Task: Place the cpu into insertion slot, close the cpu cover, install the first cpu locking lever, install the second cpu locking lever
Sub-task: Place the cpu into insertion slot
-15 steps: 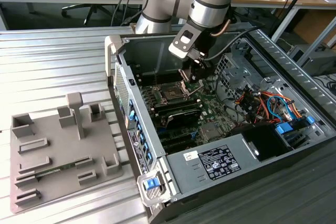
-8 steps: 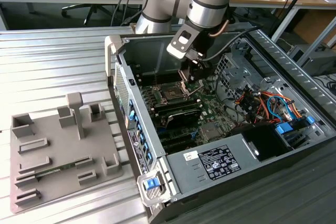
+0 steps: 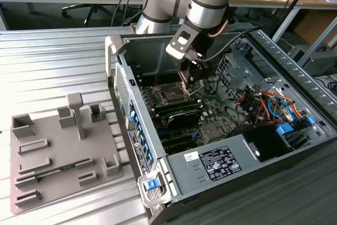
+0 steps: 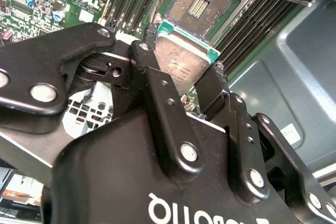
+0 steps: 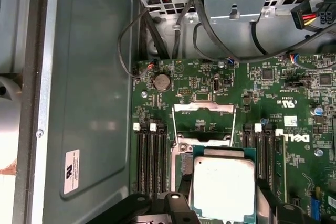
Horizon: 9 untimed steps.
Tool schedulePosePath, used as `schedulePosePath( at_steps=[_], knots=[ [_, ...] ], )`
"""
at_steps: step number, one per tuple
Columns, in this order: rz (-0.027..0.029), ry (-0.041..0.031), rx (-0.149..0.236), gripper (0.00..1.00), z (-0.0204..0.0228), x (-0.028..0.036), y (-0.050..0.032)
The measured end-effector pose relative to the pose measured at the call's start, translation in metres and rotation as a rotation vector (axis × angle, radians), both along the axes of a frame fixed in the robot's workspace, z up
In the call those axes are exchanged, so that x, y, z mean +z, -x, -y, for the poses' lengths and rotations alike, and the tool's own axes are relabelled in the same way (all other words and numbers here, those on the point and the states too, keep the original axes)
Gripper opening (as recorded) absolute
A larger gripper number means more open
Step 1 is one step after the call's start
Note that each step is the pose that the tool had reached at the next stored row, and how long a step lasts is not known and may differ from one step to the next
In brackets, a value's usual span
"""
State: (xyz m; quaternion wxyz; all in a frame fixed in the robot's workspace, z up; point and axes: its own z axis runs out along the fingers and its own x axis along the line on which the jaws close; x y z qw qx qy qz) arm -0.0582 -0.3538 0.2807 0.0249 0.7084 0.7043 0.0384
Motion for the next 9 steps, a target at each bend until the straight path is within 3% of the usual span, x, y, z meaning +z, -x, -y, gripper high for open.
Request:
schedulePosePath(
  at_steps=[9],
  knots=[
    [-0.0001,0.0001,0.000,0.55,0.0000,-0.0008,0.0021]
  ],
)
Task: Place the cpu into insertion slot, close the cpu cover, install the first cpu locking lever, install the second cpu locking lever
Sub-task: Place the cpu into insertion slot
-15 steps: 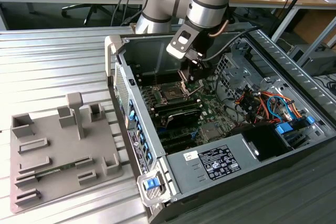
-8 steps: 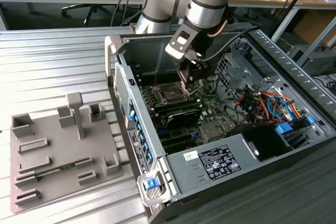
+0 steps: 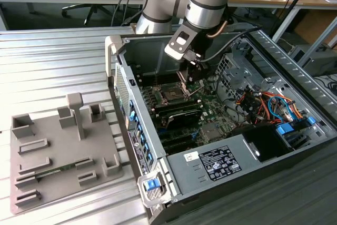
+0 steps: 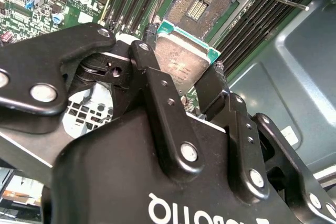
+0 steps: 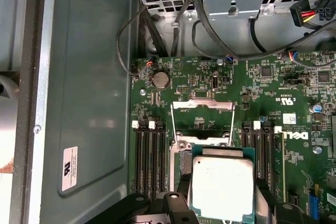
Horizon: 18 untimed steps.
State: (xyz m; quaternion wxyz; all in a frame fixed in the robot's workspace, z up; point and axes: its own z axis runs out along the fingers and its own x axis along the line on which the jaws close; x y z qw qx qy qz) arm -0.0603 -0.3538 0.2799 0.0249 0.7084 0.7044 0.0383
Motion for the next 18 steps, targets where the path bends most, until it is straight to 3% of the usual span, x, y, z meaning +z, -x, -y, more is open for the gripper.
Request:
schedulePosePath(
  at_steps=[18],
  knots=[
    [0.0001,0.0000,0.000,0.55,0.0000,-0.0031,0.0024]
  ],
)
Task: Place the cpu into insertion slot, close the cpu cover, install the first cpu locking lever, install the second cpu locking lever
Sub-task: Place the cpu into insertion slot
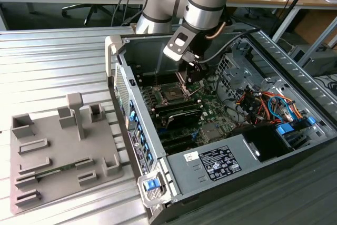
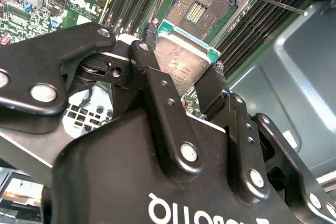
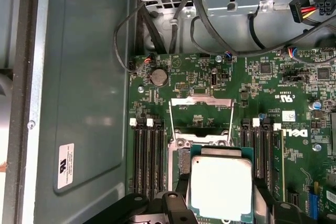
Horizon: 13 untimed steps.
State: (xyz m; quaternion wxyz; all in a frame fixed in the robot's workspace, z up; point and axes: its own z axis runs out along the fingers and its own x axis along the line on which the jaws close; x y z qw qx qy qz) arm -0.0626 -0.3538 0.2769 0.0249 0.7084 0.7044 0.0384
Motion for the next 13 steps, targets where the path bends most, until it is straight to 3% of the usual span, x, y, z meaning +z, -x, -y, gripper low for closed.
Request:
schedulePosePath(
  at_steps=[13],
  knots=[
    [0.0000,0.0000,0.000,0.55,0.0000,-0.0043,0.0016]
  ],
)
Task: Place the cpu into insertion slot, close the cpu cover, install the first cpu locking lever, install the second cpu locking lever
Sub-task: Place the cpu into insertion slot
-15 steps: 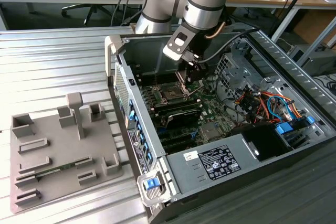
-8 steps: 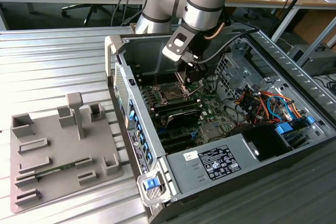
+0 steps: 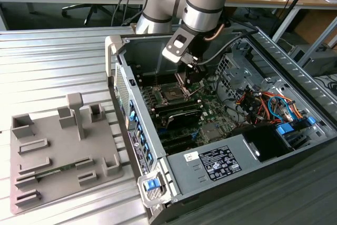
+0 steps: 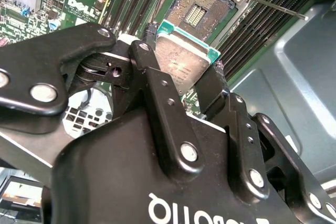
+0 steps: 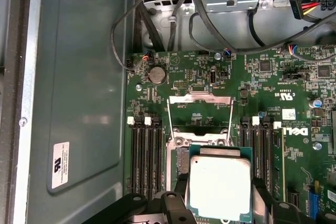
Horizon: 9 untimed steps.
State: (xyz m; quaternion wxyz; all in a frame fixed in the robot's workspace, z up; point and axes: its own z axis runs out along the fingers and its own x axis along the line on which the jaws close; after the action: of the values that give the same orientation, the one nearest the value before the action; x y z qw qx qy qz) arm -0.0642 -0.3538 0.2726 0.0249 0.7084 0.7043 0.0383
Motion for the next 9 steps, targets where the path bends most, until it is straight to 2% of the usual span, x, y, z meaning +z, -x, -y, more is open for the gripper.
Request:
schedulePosePath(
  at_steps=[9],
  knots=[
    [0.0000,-0.0001,0.000,0.55,0.0000,-0.0016,0.0015]
  ],
)
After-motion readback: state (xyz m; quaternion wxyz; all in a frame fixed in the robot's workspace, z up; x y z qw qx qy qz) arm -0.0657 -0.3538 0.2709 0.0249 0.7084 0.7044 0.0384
